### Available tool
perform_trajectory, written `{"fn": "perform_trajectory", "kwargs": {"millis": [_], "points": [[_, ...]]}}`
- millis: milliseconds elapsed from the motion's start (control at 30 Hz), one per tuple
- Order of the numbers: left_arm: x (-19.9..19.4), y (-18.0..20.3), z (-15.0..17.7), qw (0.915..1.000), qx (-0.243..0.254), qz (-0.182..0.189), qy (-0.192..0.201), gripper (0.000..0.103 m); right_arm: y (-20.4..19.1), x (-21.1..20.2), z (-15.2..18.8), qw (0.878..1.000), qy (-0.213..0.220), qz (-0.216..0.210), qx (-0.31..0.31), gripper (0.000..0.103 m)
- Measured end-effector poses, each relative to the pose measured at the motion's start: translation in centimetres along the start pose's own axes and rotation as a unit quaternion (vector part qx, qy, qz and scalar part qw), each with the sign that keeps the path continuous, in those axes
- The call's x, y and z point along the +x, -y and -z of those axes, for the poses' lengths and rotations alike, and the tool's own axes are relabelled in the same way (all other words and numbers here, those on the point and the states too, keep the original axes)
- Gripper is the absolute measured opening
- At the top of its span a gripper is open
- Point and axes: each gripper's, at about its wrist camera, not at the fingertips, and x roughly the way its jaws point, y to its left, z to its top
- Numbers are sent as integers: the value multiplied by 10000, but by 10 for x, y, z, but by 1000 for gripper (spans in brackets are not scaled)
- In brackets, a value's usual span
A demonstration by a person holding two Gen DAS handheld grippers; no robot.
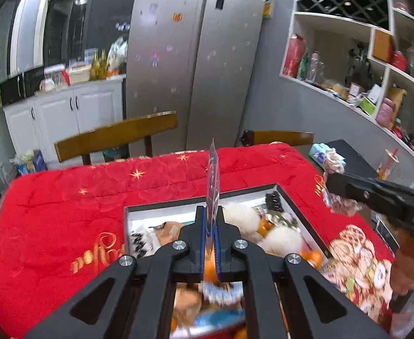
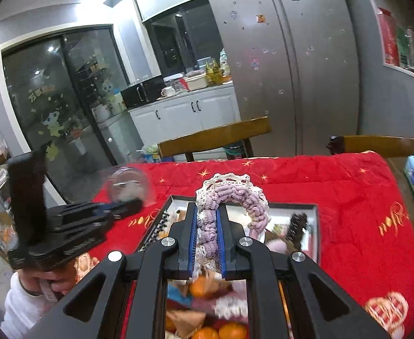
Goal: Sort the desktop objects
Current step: 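Carry the bag and the lilac scrunchie over the box and lower them in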
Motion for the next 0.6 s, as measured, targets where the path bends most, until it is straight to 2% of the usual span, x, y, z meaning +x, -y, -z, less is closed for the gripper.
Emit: {"fn": "perform_trajectory", "kwargs": {"millis": [133, 267, 333, 500, 600], "points": [[62, -13, -7, 9988, -115, 16, -479, 5, 13, 35, -5, 9997, -223, -71, 87, 13], [107, -23, -2, 9952, -304, 240, -904, 5, 36, 69, -9, 9986, -463, -102, 248, 13], [123, -24, 2, 9926, -282, 398, -1114, 5, 49, 84, -11, 9978, -580, -83, 321, 13], [150, -24, 12, 9895, -311, 227, -1393, 5, 72, 115, -7, 9938, -1032, -79, 417, 13], [156, -28, 14, 9898, -320, 79, -1383, 5, 81, 126, 0, 9906, -1272, -51, 497, 13]]}}
